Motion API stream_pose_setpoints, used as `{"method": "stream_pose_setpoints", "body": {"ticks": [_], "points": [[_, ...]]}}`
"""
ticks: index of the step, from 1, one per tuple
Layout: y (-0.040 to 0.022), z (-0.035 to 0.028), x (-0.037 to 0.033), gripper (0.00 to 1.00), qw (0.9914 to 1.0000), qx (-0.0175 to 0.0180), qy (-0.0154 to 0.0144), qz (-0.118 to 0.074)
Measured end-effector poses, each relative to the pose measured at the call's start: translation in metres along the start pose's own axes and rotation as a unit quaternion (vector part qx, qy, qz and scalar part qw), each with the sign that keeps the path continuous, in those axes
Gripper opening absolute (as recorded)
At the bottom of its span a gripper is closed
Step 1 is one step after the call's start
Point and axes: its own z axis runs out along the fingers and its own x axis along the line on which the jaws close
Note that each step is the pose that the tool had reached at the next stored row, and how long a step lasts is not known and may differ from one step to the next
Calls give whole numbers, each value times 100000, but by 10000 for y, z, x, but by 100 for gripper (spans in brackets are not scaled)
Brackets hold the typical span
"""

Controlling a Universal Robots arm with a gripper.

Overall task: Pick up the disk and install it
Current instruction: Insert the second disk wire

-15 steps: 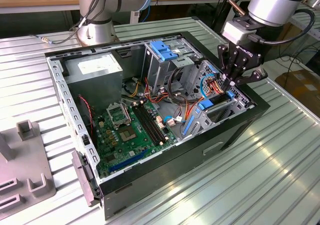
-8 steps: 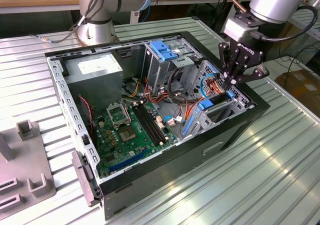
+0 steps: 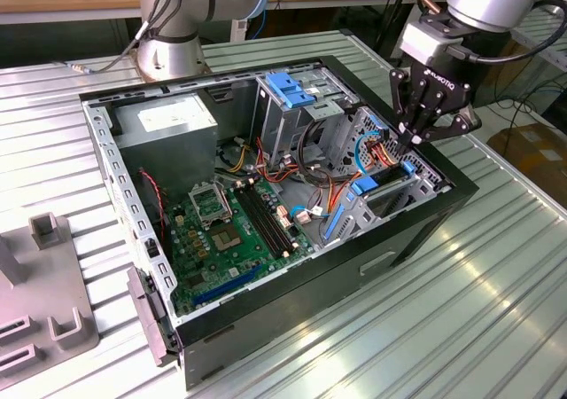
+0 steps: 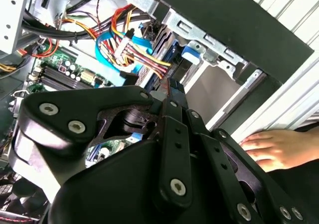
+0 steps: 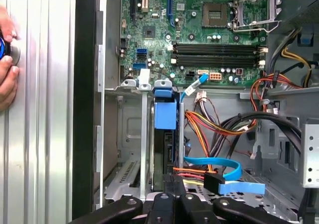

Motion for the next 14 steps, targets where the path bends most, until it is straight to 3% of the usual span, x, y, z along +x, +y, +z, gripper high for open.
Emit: {"method": "stream_pose_setpoints", "body": {"ticks": [5,10,14], "points": [[74,-19,0,11,100000,1,14,-3],[86,-116,4,11,100000,2,15,-1],[86,-150,-3,11,100000,2,12,-4]]}}
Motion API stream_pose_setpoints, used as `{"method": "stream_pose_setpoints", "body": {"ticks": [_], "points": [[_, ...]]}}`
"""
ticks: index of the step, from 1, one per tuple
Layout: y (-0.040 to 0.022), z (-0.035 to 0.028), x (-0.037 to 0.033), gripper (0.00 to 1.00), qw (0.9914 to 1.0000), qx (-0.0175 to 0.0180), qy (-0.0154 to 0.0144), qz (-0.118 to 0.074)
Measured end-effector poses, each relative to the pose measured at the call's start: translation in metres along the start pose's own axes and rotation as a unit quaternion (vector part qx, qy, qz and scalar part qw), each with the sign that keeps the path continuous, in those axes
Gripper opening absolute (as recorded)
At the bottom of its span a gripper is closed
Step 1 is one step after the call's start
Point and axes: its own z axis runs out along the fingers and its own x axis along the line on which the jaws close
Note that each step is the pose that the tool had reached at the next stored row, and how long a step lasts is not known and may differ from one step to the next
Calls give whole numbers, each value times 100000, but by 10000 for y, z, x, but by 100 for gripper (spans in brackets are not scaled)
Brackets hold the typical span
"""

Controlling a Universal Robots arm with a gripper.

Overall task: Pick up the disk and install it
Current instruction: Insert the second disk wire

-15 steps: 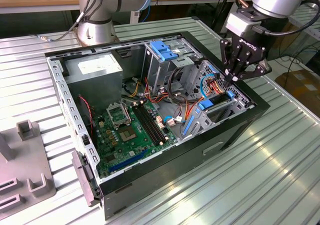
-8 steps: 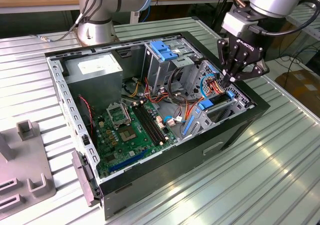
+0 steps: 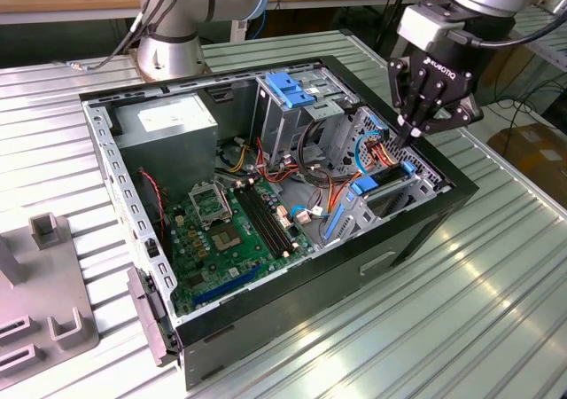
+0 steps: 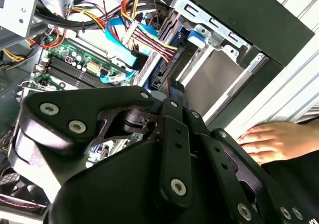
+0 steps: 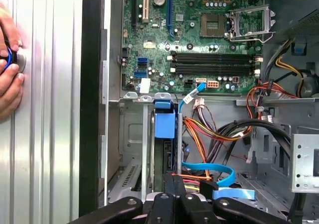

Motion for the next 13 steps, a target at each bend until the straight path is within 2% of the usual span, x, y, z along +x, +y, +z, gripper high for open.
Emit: {"method": "stream_pose_setpoints", "body": {"ticks": [4,5,6,7,8,10,12,13], "points": [[0,-6,-86,11,100000,-3,31,0],[-1,-8,-116,11,100000,-5,37,3],[-2,-11,-176,11,100000,-5,200,3],[-2,-12,-209,11,99999,-12,478,2],[-3,-15,-246,11,99996,-23,898,-1],[-5,-19,-327,11,99981,-45,1954,-10],[-7,-23,-403,11,99962,-64,2743,-15],[-8,-25,-461,11,99946,-78,3284,-21]]}}
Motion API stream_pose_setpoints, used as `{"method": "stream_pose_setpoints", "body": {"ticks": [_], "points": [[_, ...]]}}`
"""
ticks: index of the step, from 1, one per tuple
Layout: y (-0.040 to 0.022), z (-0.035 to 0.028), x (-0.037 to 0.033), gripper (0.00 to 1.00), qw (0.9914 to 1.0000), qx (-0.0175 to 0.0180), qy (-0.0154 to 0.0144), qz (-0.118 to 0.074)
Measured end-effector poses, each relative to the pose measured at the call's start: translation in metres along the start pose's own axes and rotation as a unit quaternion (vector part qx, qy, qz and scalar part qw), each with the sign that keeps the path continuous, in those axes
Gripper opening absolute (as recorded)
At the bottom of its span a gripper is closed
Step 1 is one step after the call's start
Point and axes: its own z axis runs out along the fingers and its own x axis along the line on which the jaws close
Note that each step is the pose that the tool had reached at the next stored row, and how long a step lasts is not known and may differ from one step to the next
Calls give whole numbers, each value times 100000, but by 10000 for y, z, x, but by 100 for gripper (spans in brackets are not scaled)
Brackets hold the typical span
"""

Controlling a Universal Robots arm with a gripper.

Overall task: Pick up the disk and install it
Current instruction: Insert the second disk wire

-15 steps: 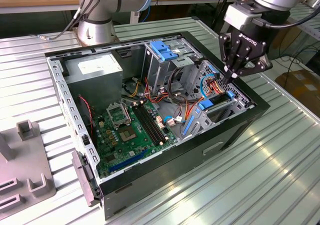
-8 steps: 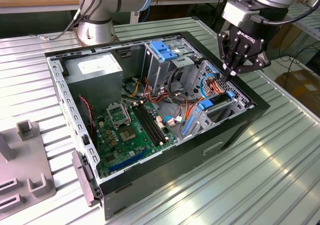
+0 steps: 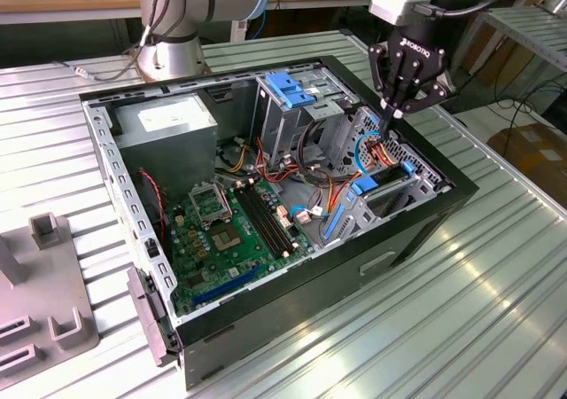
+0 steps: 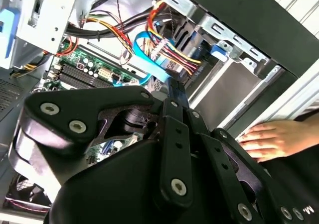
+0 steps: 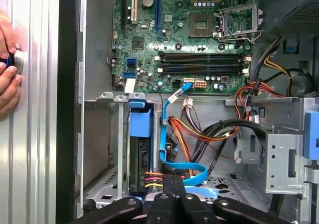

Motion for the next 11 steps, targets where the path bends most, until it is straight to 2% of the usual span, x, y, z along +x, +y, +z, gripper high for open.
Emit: {"method": "stream_pose_setpoints", "body": {"ticks": [1,3,7,11], "points": [[-1,-1,-20,11,100000,-4,302,-12],[-1,11,-47,11,99994,-15,1106,-68],[-2,35,-81,11,99956,-52,2980,-107],[-3,74,-113,11,99906,-79,4329,-123]]}}
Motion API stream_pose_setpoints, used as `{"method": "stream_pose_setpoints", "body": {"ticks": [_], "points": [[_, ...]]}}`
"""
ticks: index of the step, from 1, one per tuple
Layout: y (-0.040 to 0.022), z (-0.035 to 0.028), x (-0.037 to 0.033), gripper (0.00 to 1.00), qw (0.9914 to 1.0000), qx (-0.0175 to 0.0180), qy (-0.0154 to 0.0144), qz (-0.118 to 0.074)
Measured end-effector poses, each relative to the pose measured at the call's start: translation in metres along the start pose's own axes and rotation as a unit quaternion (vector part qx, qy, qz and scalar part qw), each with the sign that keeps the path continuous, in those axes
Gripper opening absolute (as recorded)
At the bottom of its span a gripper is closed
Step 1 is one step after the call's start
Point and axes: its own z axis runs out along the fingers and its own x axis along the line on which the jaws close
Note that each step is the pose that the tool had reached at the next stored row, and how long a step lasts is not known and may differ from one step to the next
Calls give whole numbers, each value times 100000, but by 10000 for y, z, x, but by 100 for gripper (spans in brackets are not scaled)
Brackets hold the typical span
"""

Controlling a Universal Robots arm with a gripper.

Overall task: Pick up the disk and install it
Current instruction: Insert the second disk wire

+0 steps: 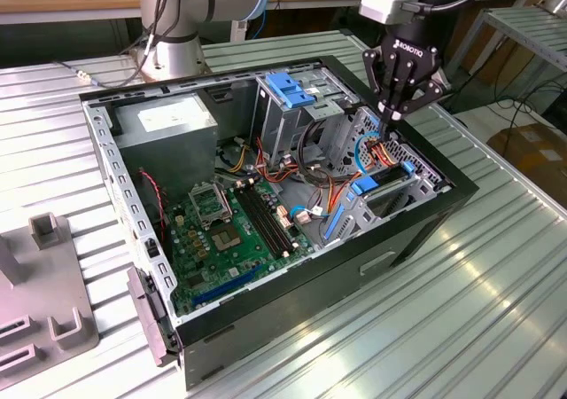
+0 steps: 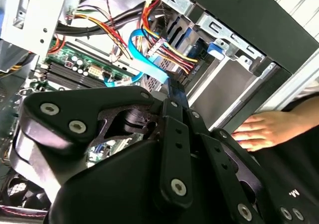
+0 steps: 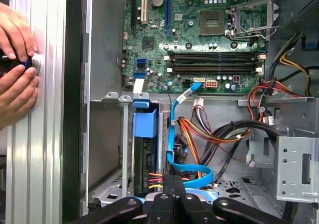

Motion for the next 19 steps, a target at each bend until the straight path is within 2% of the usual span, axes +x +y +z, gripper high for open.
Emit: {"method": "stream_pose_setpoints", "body": {"ticks": [1,2,3,8,9,10,15,16,19], "points": [[0,9,-6,11,99999,-8,319,-1],[-1,22,-15,11,99997,-19,800,-3],[-1,30,-20,18,99994,-25,1096,-2],[-1,69,-42,18,99968,-59,2512,-5],[-1,77,-49,18,99957,-72,2935,-6],[-2,76,-55,18,99951,-75,3120,-4],[-2,75,-88,19,99948,-77,3225,-3],[-2,75,-95,25,99947,-79,3269,-3],[-5,79,-101,25,99945,-80,3323,3]]}}
